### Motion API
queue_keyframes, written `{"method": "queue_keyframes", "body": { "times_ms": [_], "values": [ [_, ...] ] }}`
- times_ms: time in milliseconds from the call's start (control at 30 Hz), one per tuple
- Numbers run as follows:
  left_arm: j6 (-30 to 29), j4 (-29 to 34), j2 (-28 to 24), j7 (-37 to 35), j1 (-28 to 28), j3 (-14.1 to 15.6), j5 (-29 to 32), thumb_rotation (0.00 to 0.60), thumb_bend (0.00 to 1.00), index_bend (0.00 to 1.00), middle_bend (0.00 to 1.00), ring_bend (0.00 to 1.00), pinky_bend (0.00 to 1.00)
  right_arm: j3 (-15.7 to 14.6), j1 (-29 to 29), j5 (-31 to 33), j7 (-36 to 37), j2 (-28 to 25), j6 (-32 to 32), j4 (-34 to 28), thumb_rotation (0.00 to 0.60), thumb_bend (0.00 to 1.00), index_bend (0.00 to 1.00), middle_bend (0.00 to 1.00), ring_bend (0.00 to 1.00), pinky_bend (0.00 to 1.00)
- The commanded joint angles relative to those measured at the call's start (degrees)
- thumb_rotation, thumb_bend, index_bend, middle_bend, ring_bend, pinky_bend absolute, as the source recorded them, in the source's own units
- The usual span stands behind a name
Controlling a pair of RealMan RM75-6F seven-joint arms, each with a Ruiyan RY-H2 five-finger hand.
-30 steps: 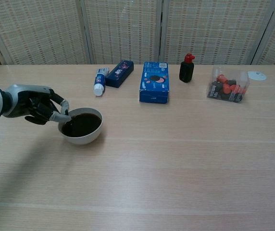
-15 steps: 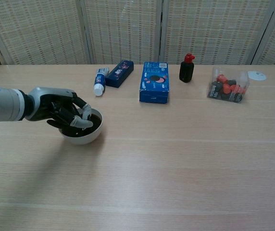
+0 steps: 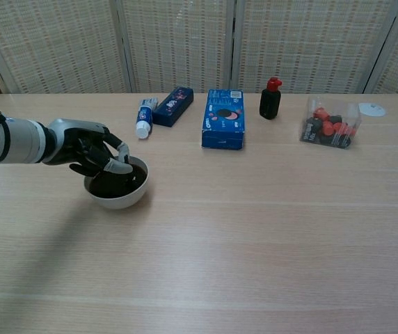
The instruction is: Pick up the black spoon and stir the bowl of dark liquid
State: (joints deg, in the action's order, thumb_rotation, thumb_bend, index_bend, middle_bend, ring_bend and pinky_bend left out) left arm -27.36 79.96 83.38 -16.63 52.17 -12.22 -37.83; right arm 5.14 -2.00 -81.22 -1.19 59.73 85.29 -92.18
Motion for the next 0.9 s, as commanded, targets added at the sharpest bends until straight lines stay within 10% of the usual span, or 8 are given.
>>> {"method": "queue_keyframes", "body": {
  "times_ms": [33, 900],
  "values": [
    [-0.41, -1.04, -0.07, 0.52, 0.4, 0.46, 1.55, 0.6, 0.43, 0.65, 1.0, 1.0, 1.0, 0.02, -0.03, -0.06, -0.12, 0.0, 0.0, -0.11, 0.6, 0.34, 0.15, 0.31, 0.24, 0.38],
    [2.68, 4.98, -6.96, -3.9, -7.46, -0.73, -6.47, 0.6, 0.43, 0.65, 1.0, 1.0, 1.0, -0.03, -0.48, -0.39, -1.19, 0.09, -0.58, -0.99, 0.6, 0.34, 0.15, 0.32, 0.25, 0.38]
  ]
}}
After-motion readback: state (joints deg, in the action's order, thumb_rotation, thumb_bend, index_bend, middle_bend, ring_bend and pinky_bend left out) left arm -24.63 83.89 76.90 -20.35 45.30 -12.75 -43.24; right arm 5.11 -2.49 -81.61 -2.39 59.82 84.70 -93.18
